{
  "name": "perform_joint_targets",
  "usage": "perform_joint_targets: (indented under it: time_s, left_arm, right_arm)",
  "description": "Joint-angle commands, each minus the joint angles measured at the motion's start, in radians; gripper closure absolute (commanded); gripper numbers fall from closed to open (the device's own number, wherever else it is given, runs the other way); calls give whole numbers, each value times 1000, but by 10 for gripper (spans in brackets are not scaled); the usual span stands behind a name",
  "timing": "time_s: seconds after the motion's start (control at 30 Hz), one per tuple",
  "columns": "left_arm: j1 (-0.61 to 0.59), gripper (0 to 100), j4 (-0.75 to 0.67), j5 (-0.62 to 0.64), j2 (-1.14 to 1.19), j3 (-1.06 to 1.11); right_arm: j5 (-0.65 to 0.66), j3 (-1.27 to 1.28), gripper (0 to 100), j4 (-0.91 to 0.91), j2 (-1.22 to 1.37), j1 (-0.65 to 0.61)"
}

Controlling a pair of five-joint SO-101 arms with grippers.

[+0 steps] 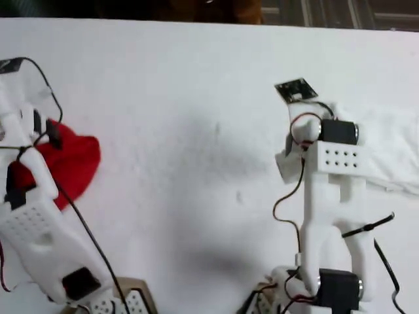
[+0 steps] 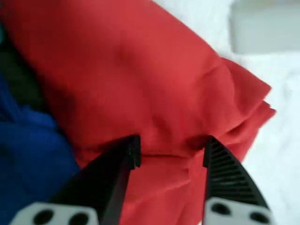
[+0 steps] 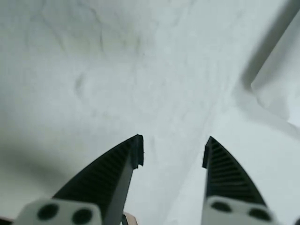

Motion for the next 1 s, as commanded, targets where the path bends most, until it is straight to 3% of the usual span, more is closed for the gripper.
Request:
perform_joint_targets:
  time_s: [0.0,0.23,0.43,0.53,0.73,0.97]
  left_arm:
    - [-5,778,-29,-3,32,-45]
    - [-5,980,-32,-3,144,-45]
    - [6,976,-17,-2,158,-45]
    - [48,976,57,0,121,-76]
    - [229,976,163,120,-52,-205]
    - [571,976,163,120,-298,-203]
  right_arm:
    - [9,-5,786,-13,-38,2]
    - [9,-5,786,-13,-38,2]
    - [9,-5,786,-13,-38,2]
    - [9,-5,786,-13,-38,2]
    - [8,-5,786,-13,-38,2]
    - [6,-5,786,-5,-41,4]
